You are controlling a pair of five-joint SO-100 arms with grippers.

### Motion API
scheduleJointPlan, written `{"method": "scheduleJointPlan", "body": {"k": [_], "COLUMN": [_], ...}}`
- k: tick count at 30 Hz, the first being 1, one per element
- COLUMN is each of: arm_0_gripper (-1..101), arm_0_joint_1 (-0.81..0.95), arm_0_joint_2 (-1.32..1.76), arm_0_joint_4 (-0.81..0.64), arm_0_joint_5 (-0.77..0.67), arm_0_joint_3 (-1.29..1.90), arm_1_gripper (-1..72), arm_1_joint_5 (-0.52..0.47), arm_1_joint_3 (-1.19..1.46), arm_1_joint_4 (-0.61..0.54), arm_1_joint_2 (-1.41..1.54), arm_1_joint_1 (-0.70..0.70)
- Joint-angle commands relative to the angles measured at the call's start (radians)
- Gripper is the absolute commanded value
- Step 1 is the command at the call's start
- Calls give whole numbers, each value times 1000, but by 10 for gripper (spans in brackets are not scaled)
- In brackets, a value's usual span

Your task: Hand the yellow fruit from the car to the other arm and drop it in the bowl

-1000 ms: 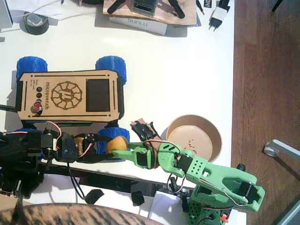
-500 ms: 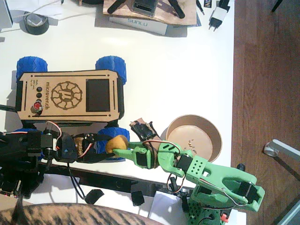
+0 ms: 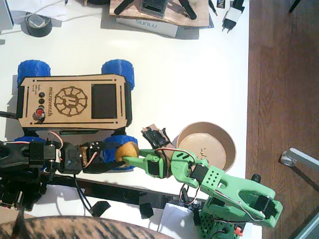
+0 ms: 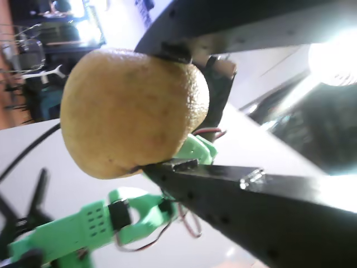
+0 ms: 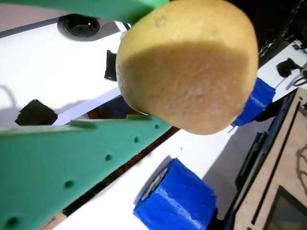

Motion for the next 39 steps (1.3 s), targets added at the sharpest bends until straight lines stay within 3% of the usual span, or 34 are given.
{"method": "scheduleJointPlan", "body": {"k": [1, 8, 16, 28, 39], "arm_0_gripper": [0, 0, 0, 0, 0], "arm_0_joint_1": [12, 12, 12, 12, 12], "arm_0_joint_2": [48, 48, 51, 51, 52], "arm_0_joint_4": [-71, -166, -170, -170, -176], "arm_0_joint_5": [-95, -118, -117, -118, -118], "arm_0_joint_3": [60, 127, 127, 127, 127], "arm_1_gripper": [0, 0, 0, 0, 0], "arm_1_joint_5": [-15, -11, 46, 110, 109], "arm_1_joint_3": [-25, -26, -64, -41, 23], "arm_1_joint_4": [15, 18, 18, 46, 60], "arm_1_joint_2": [55, 89, 126, 219, 301], "arm_1_joint_1": [126, 268, 448, 589, 644]}}
